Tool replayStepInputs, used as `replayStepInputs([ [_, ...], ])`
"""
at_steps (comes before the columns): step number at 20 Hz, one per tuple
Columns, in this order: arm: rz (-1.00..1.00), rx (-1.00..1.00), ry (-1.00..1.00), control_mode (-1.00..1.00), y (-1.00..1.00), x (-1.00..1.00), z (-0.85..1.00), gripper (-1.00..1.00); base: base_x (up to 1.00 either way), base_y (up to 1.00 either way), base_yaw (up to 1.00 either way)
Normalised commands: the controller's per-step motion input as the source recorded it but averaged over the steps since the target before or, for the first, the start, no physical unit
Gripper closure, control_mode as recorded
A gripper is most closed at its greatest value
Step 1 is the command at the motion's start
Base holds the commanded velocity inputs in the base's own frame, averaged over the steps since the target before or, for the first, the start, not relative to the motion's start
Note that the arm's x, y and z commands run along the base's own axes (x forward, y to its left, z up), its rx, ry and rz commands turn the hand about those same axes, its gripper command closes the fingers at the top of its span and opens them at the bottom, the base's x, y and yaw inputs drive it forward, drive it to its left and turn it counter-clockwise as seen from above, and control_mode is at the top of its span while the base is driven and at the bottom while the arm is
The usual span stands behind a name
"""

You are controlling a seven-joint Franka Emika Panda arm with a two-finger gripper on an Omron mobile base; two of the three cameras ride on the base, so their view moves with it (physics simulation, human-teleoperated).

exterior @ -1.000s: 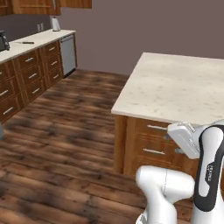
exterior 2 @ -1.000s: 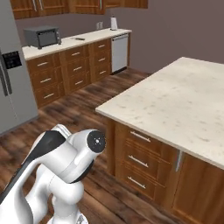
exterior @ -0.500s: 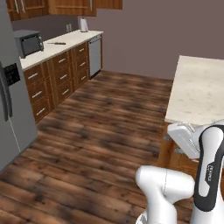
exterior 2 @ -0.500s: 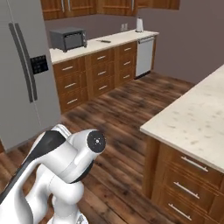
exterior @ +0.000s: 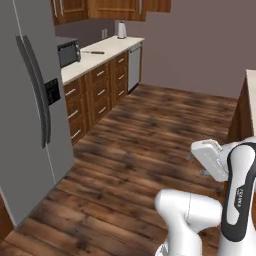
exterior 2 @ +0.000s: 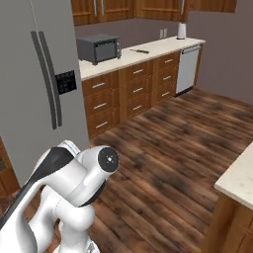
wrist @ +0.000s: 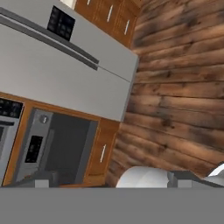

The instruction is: Move the cutting board and knife to the sink. Then move spray from the cabinet to the counter.

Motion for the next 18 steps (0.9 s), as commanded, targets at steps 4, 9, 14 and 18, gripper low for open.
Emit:
replayStepInputs([
  [4,0.00,0.00,0.00,1.00,0.00,0.00,0.00,-1.00,1.00,0.44,-0.09],
  [9,0.00,0.00,0.00,1.00,0.00,0.00,0.00,-1.00,0.97,0.52,-0.31],
  [14,0.00,0.00,0.00,1.00,0.00,0.00,0.00,-1.00,0.99,0.42,-0.42],
  [18,0.00,0.00,0.00,1.00,0.00,0.00,0.00,-1.00,1.00,0.13,-0.38],
])
